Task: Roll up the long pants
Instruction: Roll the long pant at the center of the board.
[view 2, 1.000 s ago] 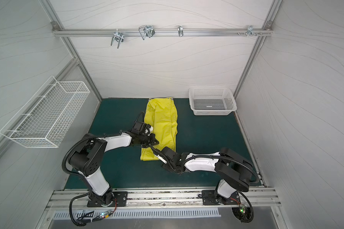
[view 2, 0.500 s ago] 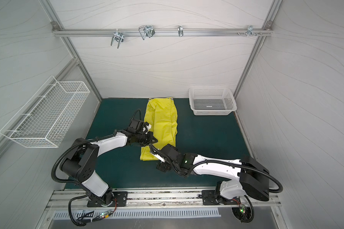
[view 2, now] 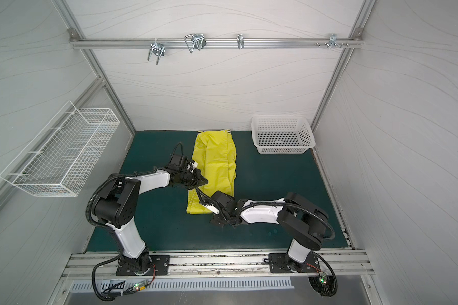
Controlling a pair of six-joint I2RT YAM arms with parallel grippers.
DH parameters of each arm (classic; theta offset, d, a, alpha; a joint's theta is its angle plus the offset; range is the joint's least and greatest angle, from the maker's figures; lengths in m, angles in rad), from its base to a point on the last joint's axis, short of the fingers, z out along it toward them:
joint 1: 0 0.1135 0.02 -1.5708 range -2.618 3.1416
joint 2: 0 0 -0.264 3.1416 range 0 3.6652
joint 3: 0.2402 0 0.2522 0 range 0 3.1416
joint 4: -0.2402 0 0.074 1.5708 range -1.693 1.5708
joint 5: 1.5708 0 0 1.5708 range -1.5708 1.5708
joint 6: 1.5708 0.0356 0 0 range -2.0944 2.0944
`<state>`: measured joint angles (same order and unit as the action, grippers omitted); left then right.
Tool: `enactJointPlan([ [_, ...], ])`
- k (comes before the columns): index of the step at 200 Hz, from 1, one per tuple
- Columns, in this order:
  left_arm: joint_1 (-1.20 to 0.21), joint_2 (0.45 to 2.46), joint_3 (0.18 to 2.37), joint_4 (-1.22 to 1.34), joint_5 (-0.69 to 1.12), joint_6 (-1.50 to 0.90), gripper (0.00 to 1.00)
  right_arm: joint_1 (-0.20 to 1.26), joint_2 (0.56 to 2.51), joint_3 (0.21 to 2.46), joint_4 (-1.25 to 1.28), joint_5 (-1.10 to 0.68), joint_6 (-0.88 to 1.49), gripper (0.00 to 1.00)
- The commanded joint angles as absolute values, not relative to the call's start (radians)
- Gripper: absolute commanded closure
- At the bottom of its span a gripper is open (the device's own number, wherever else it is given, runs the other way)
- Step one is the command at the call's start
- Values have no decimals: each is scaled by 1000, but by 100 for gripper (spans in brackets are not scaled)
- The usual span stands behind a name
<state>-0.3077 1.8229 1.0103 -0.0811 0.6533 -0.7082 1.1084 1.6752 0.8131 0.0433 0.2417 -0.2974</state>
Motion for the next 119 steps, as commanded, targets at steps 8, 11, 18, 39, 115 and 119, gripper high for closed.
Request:
enactJointPlan([
  [8,-309,1851,1061,-37,694,-717,100,1101,1765,839,164,255,-353,5],
  [11,-309,1852,1062,-37,695,-718,100,1101,1773,840,171,258,-355,7],
  [18,-308,1854,1064,-35,697,-719,100,1101,1793,843,194,269,-361,11],
  [39,-308,1861,1061,-34,700,-719,100,1101,1830,855,207,269,-364,35],
  [115,-314,1853,1007,15,732,-739,100,1143,1611,830,-11,157,-266,100],
  [119,-317,1850,1003,15,732,-738,100,1148,1600,841,-39,136,-258,100],
])
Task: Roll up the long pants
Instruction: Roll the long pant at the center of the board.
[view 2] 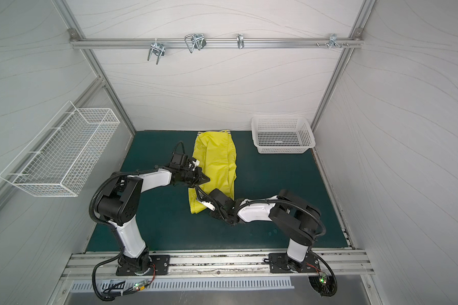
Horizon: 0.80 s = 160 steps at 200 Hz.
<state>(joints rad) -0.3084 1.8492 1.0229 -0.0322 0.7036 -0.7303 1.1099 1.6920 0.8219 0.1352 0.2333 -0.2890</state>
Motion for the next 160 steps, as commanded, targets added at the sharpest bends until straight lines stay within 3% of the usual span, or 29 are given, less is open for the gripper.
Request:
enactJointPlan([
  [1,-317,1850,1002,14,732,-737,100,1148,1598,843,-45,133,-256,100],
  [36,-378,1792,955,2,697,-710,100,1158,1554,946,-292,-37,-146,98],
  [78,-469,1682,796,56,641,-746,100,1152,1521,1008,-404,-179,-53,100],
  [160,-557,1494,546,143,598,-815,100,951,1601,1135,-484,-621,33,99],
])
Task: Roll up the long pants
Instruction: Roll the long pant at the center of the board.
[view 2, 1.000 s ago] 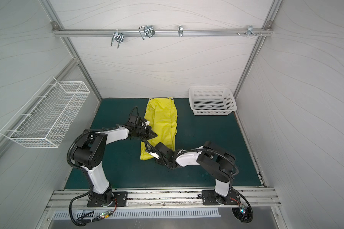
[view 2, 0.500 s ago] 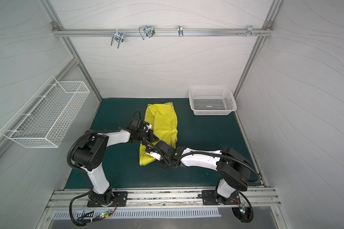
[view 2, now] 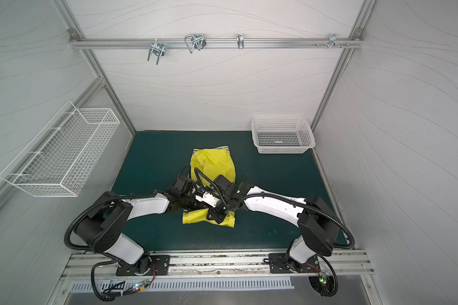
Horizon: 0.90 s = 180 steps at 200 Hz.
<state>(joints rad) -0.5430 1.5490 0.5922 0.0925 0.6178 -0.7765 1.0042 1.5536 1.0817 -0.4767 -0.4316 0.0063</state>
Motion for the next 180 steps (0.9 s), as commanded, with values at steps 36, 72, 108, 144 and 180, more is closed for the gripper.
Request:
enactJointPlan([
  [36,-556,1326,540,-40,515,-778,100,875,1706,1185,-484,-767,61,100],
  [72,-493,1065,593,-371,349,-761,100,872,1786,1210,-484,-848,69,99],
  [108,-438,856,644,-613,239,-747,100,858,1863,1230,-439,-920,124,98],
  [144,-438,780,631,-637,256,-759,100,849,1959,1323,-486,-924,125,97],
  [180,-439,778,608,-588,275,-764,100,839,2075,1419,-521,-956,126,96],
])
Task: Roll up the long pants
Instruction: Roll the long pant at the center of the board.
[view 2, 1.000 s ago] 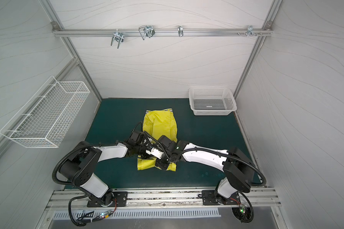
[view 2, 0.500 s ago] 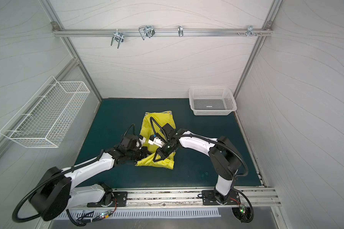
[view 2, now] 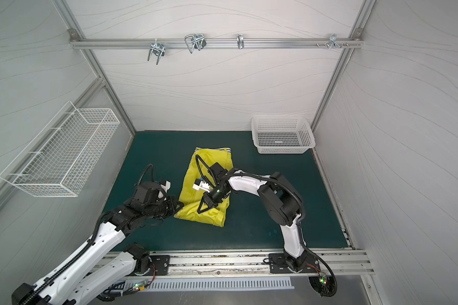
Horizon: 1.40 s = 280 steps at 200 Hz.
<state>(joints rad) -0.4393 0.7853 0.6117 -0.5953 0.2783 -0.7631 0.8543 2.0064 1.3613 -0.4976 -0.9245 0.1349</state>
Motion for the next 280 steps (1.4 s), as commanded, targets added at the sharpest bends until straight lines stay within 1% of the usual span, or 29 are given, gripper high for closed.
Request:
enactJointPlan([
  [1,-439,779,608,-585,275,-763,100,839,2078,1421,-524,-954,126,96],
  [28,-439,784,622,-580,276,-760,100,837,2140,1460,-546,-946,130,96],
  [70,-439,772,656,-629,259,-735,100,831,2156,1448,-522,-918,156,94],
  [95,-440,813,617,-570,289,-754,100,831,2158,1442,-508,-912,169,94],
  [120,-439,854,584,-485,232,-749,100,830,2141,1415,-471,-911,195,94],
  [148,-439,951,595,-392,201,-737,100,830,2129,1399,-451,-911,212,92],
  [175,-439,1088,620,-320,209,-722,100,828,2123,1392,-436,-907,223,89],
  [198,-437,1194,624,-268,175,-714,100,826,2105,1378,-410,-899,239,88],
  [222,-420,1280,620,-220,127,-689,100,817,2041,1323,-363,-841,258,77],
  [236,-402,1328,624,-192,142,-678,100,820,1967,1281,-346,-763,245,67],
  [254,-392,1379,628,-158,156,-668,100,836,1856,1231,-358,-582,206,59],
  [259,-390,1392,632,-153,159,-665,100,850,1814,1220,-376,-504,185,59],
  [266,-390,1408,637,-144,160,-661,100,886,1760,1193,-391,-318,154,58],
  [280,-387,1439,645,-128,173,-651,100,1015,1647,1123,-368,36,20,47],
])
